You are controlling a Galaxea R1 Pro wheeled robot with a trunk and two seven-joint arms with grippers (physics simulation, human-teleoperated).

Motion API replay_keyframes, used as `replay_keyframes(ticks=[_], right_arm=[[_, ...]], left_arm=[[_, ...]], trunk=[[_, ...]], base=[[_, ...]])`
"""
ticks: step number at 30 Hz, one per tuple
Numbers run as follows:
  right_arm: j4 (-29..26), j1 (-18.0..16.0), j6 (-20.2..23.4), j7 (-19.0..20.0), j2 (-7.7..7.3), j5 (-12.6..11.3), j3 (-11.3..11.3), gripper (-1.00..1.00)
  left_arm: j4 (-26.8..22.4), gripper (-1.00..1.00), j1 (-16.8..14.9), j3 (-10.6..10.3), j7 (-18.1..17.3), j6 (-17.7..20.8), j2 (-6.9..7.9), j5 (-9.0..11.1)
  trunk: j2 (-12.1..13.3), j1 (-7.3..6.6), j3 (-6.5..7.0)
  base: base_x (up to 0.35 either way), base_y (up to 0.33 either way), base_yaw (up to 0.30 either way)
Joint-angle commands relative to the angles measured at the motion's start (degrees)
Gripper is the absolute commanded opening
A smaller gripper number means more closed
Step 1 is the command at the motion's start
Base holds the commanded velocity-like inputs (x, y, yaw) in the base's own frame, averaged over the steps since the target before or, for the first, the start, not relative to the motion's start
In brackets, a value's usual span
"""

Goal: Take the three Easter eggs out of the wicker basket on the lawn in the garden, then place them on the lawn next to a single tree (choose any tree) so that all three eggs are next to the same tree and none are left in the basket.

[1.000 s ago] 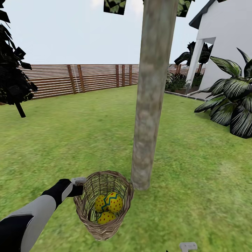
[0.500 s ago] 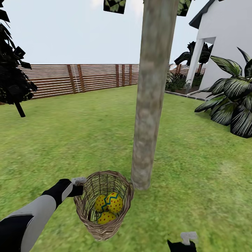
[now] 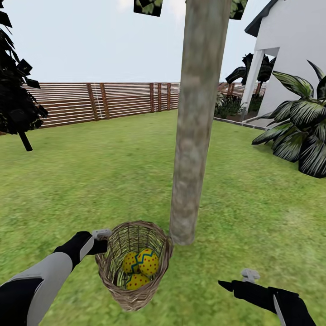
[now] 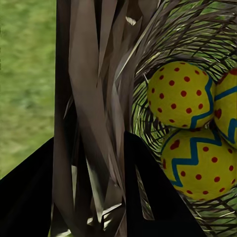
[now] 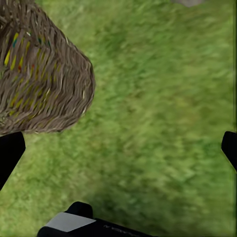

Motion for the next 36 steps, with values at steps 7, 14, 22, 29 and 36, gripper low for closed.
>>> replay_keyframes(ticks=[7,14,22,29,36], right_arm=[[-0.03,-0.06,-0.13,0.43,0.04,0.35,-0.23,1.0],[0.01,-0.06,-0.21,0.35,0.04,0.34,-0.23,1.0],[0.14,-0.06,-0.21,0.31,0.04,0.34,-0.23,1.0],[0.13,-0.06,-0.21,0.28,-0.09,0.34,-0.27,1.0],[0.54,-0.06,-0.21,0.27,-0.65,0.25,-0.28,1.0]], left_arm=[[-0.1,-1.0,-0.03,0.35,0.01,0.34,-0.08,0.77],[-0.1,-1.0,-0.03,0.35,0.01,0.34,-0.08,0.77],[-0.1,-1.0,-0.03,0.35,0.01,0.34,-0.08,0.77],[-0.1,-1.0,-0.03,0.35,0.01,0.34,-0.07,0.77],[-0.1,-1.0,-0.03,0.35,0.01,0.34,-0.06,0.77]], trunk=[[-2.88,1.55,-1.33],[-5.69,3.09,-2.59],[-8.9,4.84,-4.02],[-11.7,6.38,-5.28],[-14.51,7.92,-6.54]], base=[[0.0,0.0,0.0],[0.0,0.0,0.0],[0.0,0.0,0.0],[0.0,0.0,0.0],[0.0,0.0,0.0]])
